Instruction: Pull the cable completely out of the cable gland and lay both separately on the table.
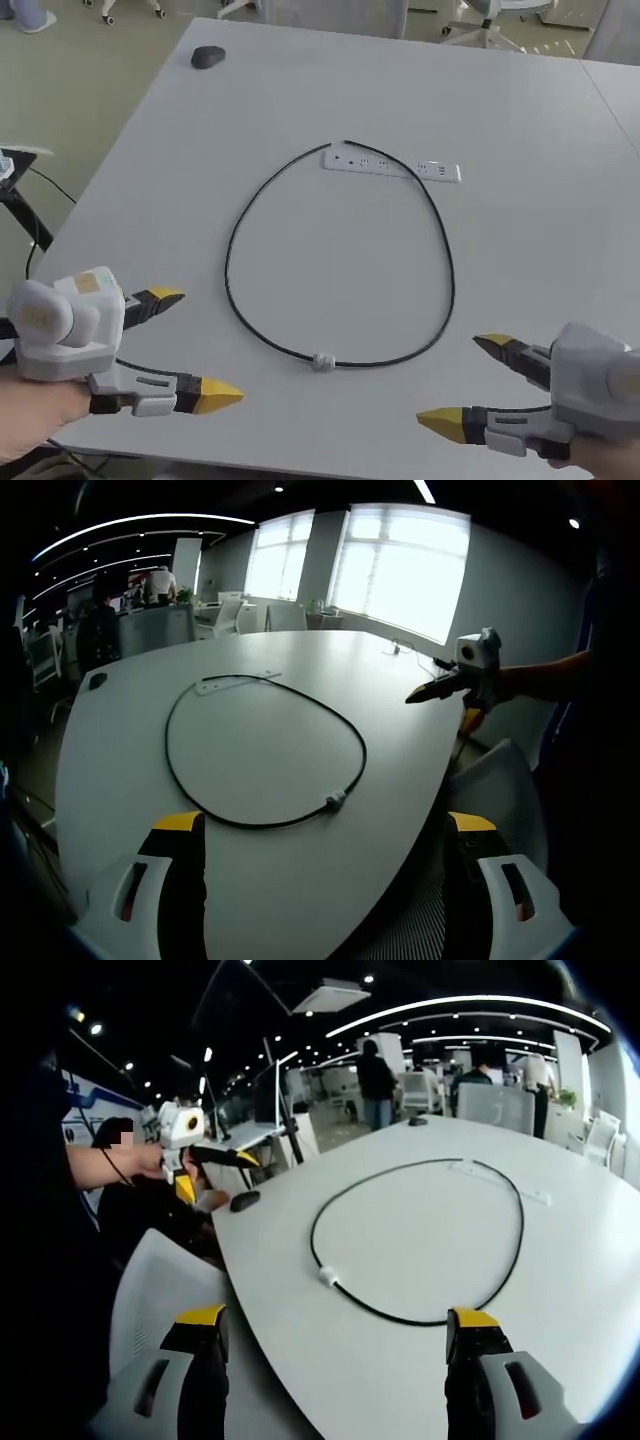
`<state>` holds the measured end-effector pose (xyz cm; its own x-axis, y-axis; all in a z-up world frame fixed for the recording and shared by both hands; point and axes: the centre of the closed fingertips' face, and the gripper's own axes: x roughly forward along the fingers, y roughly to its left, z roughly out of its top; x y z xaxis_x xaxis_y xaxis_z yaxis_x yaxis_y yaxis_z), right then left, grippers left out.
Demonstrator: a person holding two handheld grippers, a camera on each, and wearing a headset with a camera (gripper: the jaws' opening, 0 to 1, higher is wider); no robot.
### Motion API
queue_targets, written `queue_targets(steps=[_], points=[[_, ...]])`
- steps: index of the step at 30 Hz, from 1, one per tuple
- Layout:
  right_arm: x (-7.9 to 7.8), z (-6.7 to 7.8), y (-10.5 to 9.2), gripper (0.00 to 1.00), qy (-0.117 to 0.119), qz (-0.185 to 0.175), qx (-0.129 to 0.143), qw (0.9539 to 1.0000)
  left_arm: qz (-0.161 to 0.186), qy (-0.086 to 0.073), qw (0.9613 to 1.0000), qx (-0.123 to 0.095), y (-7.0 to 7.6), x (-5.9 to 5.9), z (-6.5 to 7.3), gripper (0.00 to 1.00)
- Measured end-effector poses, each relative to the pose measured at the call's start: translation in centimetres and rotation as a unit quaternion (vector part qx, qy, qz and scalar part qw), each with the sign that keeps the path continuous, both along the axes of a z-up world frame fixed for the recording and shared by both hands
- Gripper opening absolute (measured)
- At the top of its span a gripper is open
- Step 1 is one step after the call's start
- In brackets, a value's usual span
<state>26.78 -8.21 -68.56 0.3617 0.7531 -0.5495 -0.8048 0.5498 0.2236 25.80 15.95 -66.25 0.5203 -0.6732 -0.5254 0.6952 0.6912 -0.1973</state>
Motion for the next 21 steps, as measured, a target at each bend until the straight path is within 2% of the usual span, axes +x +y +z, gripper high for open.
queue_targets(steps=[14, 21], points=[[-0.12, -0.17, 0.34, 0.90, 0.003, 0.008, -0.006, 1.0000, 0.000, -0.006, 1.0000, -0.008, 0.07, 0.12, 0.65, 0.99], [0.26, -0.31, 0.38, 0.90, 0.001, 0.007, -0.009, 0.9999, 0.000, -0.004, 1.0000, -0.005, 0.28, 0.18, 0.44, 0.99]])
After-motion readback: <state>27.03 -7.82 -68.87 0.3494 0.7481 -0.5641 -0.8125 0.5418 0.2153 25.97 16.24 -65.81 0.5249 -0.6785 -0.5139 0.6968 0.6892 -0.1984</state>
